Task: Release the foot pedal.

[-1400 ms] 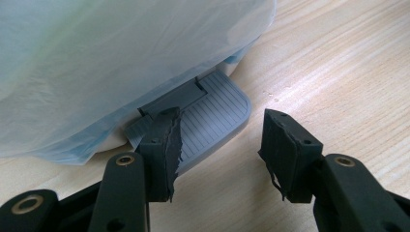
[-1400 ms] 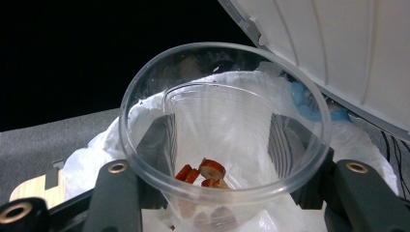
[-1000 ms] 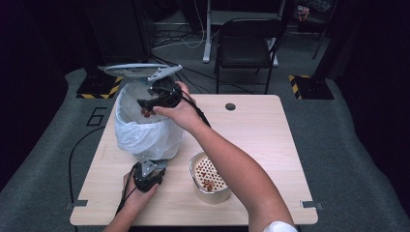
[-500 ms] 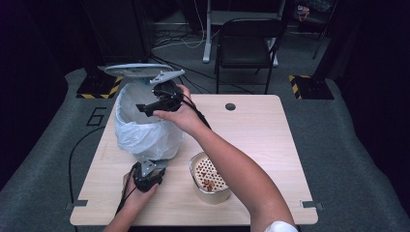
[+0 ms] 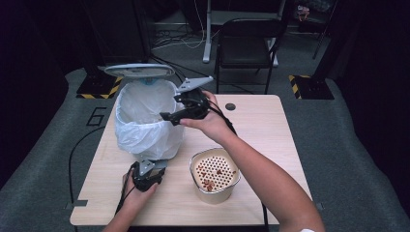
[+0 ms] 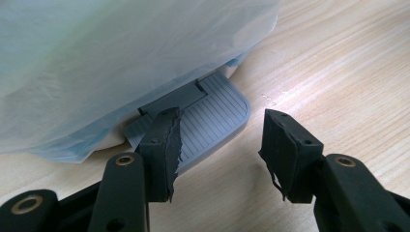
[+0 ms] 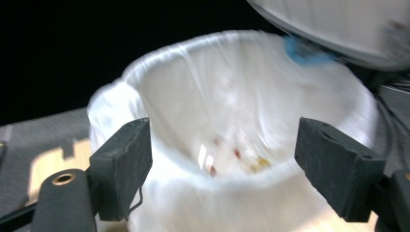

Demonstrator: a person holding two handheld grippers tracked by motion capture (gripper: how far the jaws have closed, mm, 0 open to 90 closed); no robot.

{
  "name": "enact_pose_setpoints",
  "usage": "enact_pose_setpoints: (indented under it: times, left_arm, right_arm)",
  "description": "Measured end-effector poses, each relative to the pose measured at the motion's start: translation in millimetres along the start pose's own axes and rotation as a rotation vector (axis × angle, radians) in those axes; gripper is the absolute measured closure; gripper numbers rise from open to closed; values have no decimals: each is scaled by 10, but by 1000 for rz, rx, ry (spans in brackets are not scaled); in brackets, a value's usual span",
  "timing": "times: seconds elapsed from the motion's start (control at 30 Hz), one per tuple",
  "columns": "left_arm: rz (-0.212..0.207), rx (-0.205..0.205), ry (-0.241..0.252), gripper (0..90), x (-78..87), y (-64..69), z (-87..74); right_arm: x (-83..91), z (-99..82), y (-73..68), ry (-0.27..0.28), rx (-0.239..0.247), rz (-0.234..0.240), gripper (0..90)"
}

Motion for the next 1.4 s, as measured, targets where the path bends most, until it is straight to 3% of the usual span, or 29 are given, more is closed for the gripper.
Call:
enact_pose_setpoints:
  times: [0.03, 0.2, 0.33, 0.4, 0.47, 0.57, 0.63, 0.93, 1.07, 1.13, 1.23, 1.4]
  left_arm:
    - [0, -39, -12, 488, 16, -37, 0]
    - [-41, -10, 25, 434, 59, -29, 35]
    - [-53, -17, 67, 411, 152, -29, 105]
    - [-42, -25, 59, 406, 199, -48, 120]
    - [-56, 3, 59, 403, 245, -30, 133]
    - [-64, 3, 60, 395, 293, -39, 140]
    - [-78, 71, 70, 393, 312, -8, 137]
    - [-119, 162, 37, 376, 443, -78, 79]
    - [-102, 167, 18, 372, 474, -156, 18]
    - [-93, 168, 2, 369, 496, -228, -22]
    - [-71, 174, -1, 367, 526, -316, -63]
    - [-24, 202, 5, 368, 557, -492, -147]
  right_arm:
    - [75, -70, 52, -7, -8, -19, 204]
    - [352, -303, 283, 10, -33, -89, 205]
    - [552, -525, 425, 6, -54, -149, 208]
    - [637, -628, 474, 5, -63, -173, 208]
    - [719, -721, 509, 1, -63, -187, 208]
    - [834, -853, 568, 11, -83, -210, 210]
    - [889, -926, 597, 18, -94, -221, 217]
    - [1125, -1324, 748, 27, -164, -290, 234]
    - [1198, -1511, 834, 32, -199, -326, 240]
    - [1246, -1630, 898, 34, -200, -373, 254]
    - [1299, -1803, 954, 44, -247, -409, 257]
    - [1376, -2075, 1023, 46, -283, -468, 259]
Point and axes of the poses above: each handheld gripper's, and its own axes: x roughly backward along the jaws, z roughly out of its top, y roughly to its right, the point moved 8 cm from there along -x, roughly forward along the jaws, and after that the axes turned 3 degrees about -x, right-handed, at the moved point
